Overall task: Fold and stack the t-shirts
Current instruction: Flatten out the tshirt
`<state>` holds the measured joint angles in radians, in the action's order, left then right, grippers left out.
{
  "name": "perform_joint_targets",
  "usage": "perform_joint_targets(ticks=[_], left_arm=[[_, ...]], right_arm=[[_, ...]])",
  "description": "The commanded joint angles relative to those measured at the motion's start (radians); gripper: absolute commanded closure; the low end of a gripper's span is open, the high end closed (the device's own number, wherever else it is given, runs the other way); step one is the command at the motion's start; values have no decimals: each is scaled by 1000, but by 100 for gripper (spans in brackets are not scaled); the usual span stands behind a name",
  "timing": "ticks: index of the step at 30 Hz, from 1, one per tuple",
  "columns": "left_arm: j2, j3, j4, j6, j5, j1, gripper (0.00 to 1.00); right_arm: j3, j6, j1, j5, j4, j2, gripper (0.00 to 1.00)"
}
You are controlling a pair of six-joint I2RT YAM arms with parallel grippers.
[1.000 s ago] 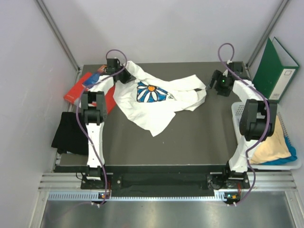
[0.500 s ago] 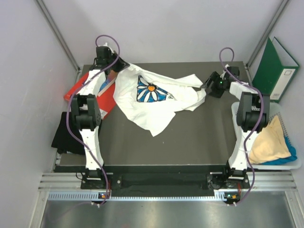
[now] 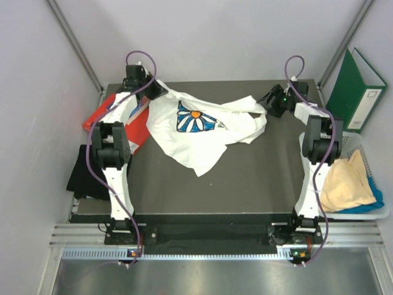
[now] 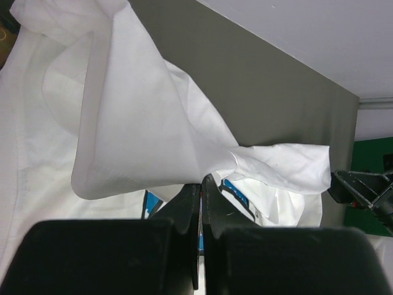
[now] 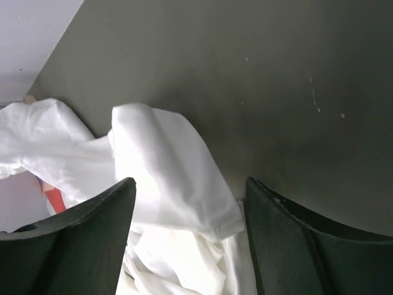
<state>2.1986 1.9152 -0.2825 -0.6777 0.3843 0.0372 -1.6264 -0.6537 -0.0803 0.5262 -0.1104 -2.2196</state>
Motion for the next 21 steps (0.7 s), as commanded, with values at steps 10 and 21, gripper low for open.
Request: perform_joint_targets(ticks=[10, 21], left_arm=[[-106, -18, -26, 38, -7, -6, 100], [-168, -51, -46, 58, -41, -6, 100]], right_arm=[[-223, -129, 28, 159, 132, -144, 67], [-236, -31, 20, 181, 5, -26, 100]])
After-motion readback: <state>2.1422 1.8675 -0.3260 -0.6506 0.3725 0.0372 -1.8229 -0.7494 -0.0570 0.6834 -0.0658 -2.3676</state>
